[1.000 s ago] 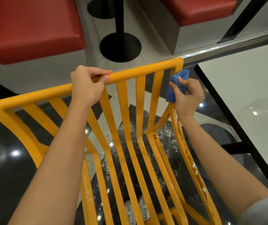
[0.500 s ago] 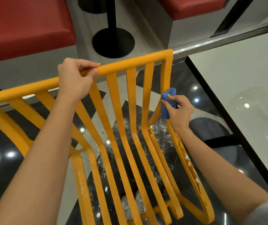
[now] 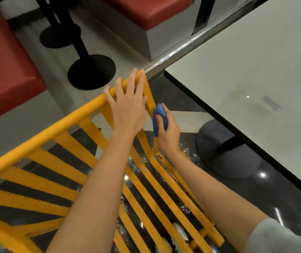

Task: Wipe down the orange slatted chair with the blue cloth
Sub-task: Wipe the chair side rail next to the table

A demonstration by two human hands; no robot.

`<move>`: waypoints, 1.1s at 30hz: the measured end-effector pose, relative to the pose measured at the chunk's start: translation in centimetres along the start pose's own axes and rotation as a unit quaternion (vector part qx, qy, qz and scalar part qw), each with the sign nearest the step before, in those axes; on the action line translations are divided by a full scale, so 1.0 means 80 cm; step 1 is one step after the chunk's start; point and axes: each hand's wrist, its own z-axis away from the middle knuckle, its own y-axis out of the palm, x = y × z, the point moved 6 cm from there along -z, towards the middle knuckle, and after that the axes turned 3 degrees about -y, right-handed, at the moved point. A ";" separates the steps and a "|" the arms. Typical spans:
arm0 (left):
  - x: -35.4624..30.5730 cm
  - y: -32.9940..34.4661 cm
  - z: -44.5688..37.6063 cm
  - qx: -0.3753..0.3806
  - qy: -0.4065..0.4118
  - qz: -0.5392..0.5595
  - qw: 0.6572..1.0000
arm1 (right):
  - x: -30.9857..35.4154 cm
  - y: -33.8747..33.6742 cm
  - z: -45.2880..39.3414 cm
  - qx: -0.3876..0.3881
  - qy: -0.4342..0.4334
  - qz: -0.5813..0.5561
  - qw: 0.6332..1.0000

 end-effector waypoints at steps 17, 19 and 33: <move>0.012 -0.012 -0.018 -0.014 -0.046 0.210 0.976 | -0.003 0.001 0.014 -0.034 0.014 -0.049 0.998; 0.009 -0.014 -0.020 -0.018 -0.053 0.220 0.974 | 0.001 0.004 0.000 -0.053 0.037 -0.050 0.997; 0.009 -0.011 -0.016 -0.048 -0.050 0.186 0.980 | -0.024 -0.021 0.037 -0.040 0.016 0.079 0.996</move>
